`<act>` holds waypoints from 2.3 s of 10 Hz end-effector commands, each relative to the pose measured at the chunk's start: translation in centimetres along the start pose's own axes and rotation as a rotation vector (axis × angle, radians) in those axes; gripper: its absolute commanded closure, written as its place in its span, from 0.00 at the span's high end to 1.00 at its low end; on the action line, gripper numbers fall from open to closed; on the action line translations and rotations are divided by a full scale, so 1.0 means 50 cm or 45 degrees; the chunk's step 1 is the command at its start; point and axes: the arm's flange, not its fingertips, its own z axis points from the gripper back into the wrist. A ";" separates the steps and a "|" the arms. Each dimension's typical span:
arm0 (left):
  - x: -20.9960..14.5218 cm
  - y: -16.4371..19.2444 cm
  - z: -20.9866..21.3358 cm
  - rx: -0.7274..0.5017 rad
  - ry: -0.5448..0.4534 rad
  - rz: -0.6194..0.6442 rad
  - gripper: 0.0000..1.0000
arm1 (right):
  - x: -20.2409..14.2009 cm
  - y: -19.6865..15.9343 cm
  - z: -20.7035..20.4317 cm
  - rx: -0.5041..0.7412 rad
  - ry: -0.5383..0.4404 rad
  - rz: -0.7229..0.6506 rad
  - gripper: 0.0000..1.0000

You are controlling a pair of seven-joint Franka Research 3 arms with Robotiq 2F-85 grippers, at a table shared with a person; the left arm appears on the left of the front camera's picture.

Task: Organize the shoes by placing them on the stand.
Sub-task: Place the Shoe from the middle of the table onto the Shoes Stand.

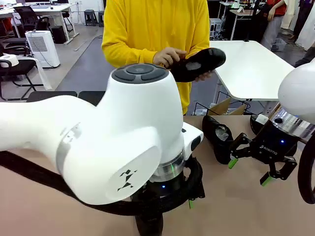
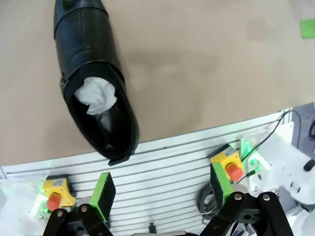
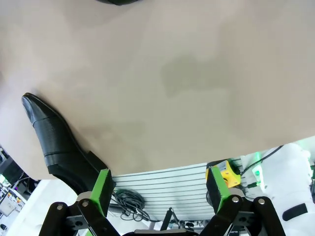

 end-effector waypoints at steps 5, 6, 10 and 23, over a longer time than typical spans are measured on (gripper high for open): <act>0.033 -0.018 -0.111 0.096 -0.124 0.165 1.00 | -0.001 0.001 0.001 0.000 -0.007 0.014 1.00; 0.035 -0.015 -0.127 0.113 -0.142 0.166 1.00 | -0.001 0.001 0.001 0.000 -0.007 0.014 1.00; 0.059 -0.008 -0.177 0.138 -0.222 0.189 1.00 | -0.001 0.001 0.001 0.000 -0.007 0.014 1.00; 0.073 0.017 -0.225 0.248 -0.189 0.151 0.00 | -0.001 0.001 0.001 0.000 -0.007 0.014 1.00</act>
